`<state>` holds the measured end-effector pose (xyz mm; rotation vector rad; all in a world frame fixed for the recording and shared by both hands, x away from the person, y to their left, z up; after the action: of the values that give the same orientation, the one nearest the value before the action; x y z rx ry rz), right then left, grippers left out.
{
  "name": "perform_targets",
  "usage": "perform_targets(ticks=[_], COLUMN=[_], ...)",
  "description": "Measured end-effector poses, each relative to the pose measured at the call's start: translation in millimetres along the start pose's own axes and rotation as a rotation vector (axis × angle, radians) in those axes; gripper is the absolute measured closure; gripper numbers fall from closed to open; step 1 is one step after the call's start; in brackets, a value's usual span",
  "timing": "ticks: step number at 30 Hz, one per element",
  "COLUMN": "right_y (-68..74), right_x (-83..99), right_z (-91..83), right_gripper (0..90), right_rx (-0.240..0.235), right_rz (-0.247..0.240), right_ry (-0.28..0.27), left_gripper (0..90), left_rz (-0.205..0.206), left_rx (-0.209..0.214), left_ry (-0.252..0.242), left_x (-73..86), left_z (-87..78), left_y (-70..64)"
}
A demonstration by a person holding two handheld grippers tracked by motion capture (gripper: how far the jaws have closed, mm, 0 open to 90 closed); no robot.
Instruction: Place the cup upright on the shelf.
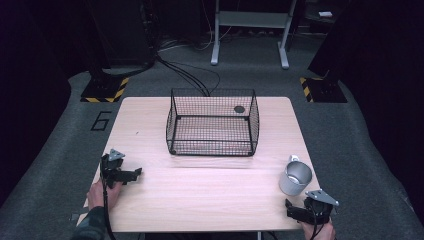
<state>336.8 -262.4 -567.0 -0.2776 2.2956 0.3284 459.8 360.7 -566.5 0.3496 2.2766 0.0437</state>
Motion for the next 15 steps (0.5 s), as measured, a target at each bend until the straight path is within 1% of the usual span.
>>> perform_targets(ticks=[1,2,4,5,6,8,9,11,12,13,14,15], right_y=[0.4,0.7,0.7,0.7,1.6,1.4,1.2,1.7,2.2,1.8,1.8,2.0], right_x=[-0.7,-1.3,-2.3,-2.4,-2.6,-2.8,-2.6,-2.9,-2.6,-2.5,-2.5,-2.7], right_z=[-0.1,-0.6,-1.3,-1.4,-1.3,-1.1,-2.6,-3.7,-4.5,-6.0,-6.0,-8.9], right_gripper=[0.0,0.0,0.0,0.0,0.0,0.0,0.0,0.1,1.4,4.8,4.8,9.5], right_rx=[-0.001,-0.004,0.002,0.007,0.010,0.024,0.028,0.039,0.044,0.041,0.041,0.029], right_rz=[0.000,0.002,0.005,0.003,0.021,0.033,0.034,0.033,0.039,0.027,0.027,0.036], right_ry=[0.014,0.034,0.057,0.064,0.063,0.052,0.071,0.076,0.082,0.085,0.085,0.076], left_gripper=[0.3,0.3,0.3,0.3,0.3,0.3,0.3,0.3,0.3,0.3,0.3,0.3], left_rz=[-0.001,0.015,0.011,0.012,0.010,0.010,0.010,0.007,0.007,0.008,0.008,0.006], left_rx=[0.000,0.003,0.004,0.002,0.001,0.001,0.002,0.000,0.000,0.000,0.000,-0.001], left_ry=[-0.001,0.012,0.009,0.009,0.005,0.005,0.006,0.003,0.003,0.002,0.002,0.002], left_x=[0.0,0.4,0.4,0.3,0.3,0.3,0.3,0.4,0.3,0.3,0.3,0.3], left_z=[0.1,-0.9,-0.6,-0.7,-0.4,-0.4,-0.5,-0.2,-0.2,-0.1,-0.1,-0.1], left_y=[-0.1,0.9,0.6,0.7,0.6,0.6,0.6,0.3,0.3,0.4,0.4,0.4])
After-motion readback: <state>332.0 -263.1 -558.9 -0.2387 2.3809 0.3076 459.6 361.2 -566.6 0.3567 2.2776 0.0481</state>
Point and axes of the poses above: each handheld gripper's, and its own axes: z roughly forward along the jaws, x roughly out of its underside, y roughly to its left, the point moved 5 cm from there along z, roughly forward along the jaws, and after that the axes turned 12 degrees about -x, right-handed, at the moved point
